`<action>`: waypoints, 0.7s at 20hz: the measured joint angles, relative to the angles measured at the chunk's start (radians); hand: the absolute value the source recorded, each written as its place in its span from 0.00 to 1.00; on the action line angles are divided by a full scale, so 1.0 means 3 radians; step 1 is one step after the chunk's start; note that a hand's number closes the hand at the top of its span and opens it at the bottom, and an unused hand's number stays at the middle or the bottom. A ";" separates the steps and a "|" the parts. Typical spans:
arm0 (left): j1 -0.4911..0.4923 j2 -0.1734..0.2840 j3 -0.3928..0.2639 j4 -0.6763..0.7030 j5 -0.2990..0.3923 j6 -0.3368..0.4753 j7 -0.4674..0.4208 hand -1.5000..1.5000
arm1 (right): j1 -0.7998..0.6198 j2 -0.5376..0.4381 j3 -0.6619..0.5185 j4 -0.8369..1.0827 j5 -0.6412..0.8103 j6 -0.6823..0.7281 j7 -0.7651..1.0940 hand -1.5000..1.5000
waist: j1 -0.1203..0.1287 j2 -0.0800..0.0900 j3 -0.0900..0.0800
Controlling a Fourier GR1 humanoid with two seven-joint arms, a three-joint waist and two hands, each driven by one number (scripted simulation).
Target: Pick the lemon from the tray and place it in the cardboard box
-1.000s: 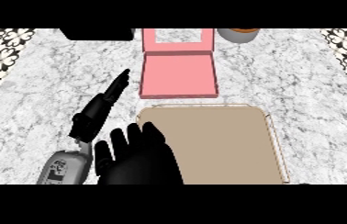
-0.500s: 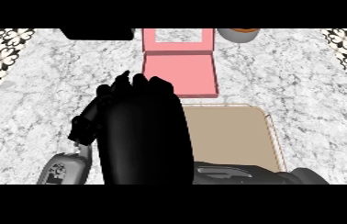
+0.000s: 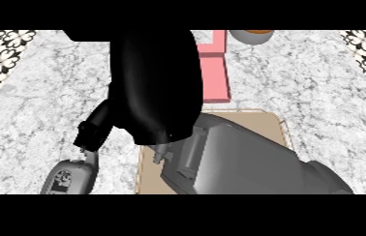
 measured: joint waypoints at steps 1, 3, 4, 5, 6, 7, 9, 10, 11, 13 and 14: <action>-0.0002 0.0000 -0.0006 -0.0046 -0.0001 -0.0001 0.0045 0.50 | -0.0043 0.0002 -0.0043 0.0098 0.0001 -0.0032 -0.0014 1.00 | 0.0005 0.0000 0.0001; -0.0057 -0.0006 0.0013 -0.0005 0.0002 0.0000 0.0043 0.50 | -0.0081 0.0006 -0.0106 0.0334 0.0022 -0.0142 -0.0092 1.00 | 0.0006 0.0005 0.0001; -0.0035 0.0009 0.0025 0.0000 0.0001 -0.0008 0.0009 0.50 | -0.0086 0.0009 -0.0160 0.0405 0.0046 -0.0161 -0.0122 1.00 | 0.0003 0.0006 0.0000; -0.0051 0.0014 0.0040 0.0008 0.0011 -0.0015 0.0003 0.50 | -0.0121 0.0011 -0.0226 0.0546 0.0074 -0.0192 -0.0183 1.00 | 0.0003 0.0008 0.0000; -0.0043 0.0012 0.0041 0.0001 0.0012 -0.0017 0.0001 0.50 | -0.0116 0.0012 -0.0268 0.0643 0.0108 -0.0219 -0.0228 1.00 | 0.0001 0.0008 0.0001; -0.0014 0.0018 0.0042 0.0018 0.0003 -0.0018 -0.0044 0.50 | -0.0165 0.0014 -0.0318 0.0760 0.0129 -0.0245 -0.0253 1.00 | 0.0003 0.0009 0.0001; 0.0001 -0.0005 0.0021 0.0013 -0.0017 -0.0004 -0.0035 0.50 | -0.0202 0.0019 -0.0390 0.0947 0.0174 -0.0276 -0.0327 1.00 | -0.0001 0.0008 0.0001; 0.0022 0.0004 0.0035 0.0024 -0.0002 -0.0020 -0.0061 0.50 | -0.0229 0.0020 -0.0428 0.1085 0.0188 -0.0316 -0.0387 1.00 | 0.0004 0.0010 0.0001; 0.0031 0.0008 0.0031 0.0007 -0.0008 -0.0024 -0.0064 0.50 | -0.0246 0.0021 -0.0445 0.1189 0.0201 -0.0338 -0.0434 1.00 | 0.0005 0.0010 0.0001; 0.0000 0.0004 0.0034 -0.0030 -0.0005 -0.0026 -0.0012 0.50 | -0.0279 0.0022 -0.0401 0.1448 0.0182 -0.0468 -0.0488 1.00 | 0.0021 0.0013 0.0001; -0.0013 0.0001 0.0030 -0.0016 -0.0010 -0.0029 -0.0011 0.50 | -0.0288 0.0023 -0.0399 0.1587 0.0169 -0.0542 -0.0545 1.00 | 0.0026 0.0015 0.0001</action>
